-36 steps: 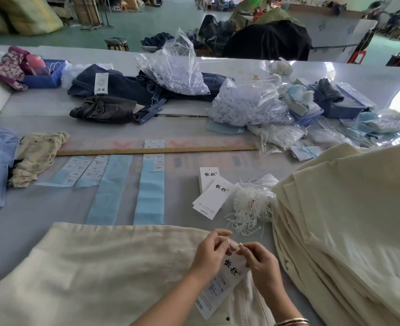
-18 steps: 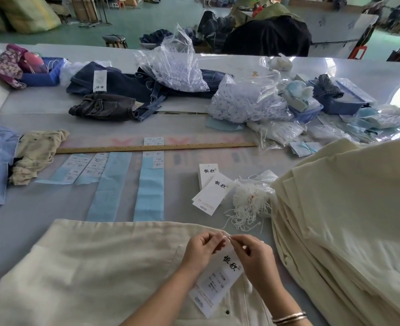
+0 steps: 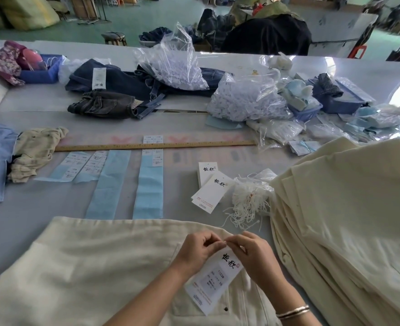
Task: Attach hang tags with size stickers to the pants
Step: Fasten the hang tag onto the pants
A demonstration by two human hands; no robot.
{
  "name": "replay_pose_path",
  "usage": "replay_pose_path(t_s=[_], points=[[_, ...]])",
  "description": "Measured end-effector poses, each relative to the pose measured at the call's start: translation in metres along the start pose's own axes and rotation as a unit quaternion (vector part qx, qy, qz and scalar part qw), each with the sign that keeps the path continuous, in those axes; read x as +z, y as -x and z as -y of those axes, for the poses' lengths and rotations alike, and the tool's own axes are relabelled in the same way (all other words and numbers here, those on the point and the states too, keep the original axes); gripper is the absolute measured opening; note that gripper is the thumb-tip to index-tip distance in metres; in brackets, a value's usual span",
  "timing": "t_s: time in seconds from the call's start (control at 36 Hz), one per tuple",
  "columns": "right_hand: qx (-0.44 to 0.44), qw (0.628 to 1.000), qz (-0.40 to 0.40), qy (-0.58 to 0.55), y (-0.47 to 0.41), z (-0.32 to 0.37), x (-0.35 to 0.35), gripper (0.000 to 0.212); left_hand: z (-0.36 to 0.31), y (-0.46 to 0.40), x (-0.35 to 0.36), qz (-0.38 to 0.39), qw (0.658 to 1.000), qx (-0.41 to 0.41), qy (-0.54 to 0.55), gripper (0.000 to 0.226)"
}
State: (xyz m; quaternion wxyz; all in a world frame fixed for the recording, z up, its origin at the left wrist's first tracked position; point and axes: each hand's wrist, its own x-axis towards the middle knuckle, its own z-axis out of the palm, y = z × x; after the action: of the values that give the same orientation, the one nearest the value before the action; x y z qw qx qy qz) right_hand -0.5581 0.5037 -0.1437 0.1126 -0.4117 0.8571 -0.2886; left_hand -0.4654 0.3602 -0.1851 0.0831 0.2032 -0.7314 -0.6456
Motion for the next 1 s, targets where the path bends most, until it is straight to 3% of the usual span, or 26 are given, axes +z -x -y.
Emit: replay_pose_path(t_s=[0.25,0.44,1.0], points=[[-0.009,1.0,0.0,0.007,0.002,0.002,-0.001,0.01,0.0,-0.001,-0.004,-0.009,0.999,0.018,-0.049,0.019],[-0.006,0.999,0.021,0.028,0.001,0.002,-0.001,0.012,0.002,-0.002,-0.004,-0.008,0.999,0.01,-0.036,0.008],[-0.043,0.995,0.012,0.091,0.004,0.001,0.0,0.014,0.012,-0.005,-0.006,-0.001,0.998,0.03,-0.058,0.01]])
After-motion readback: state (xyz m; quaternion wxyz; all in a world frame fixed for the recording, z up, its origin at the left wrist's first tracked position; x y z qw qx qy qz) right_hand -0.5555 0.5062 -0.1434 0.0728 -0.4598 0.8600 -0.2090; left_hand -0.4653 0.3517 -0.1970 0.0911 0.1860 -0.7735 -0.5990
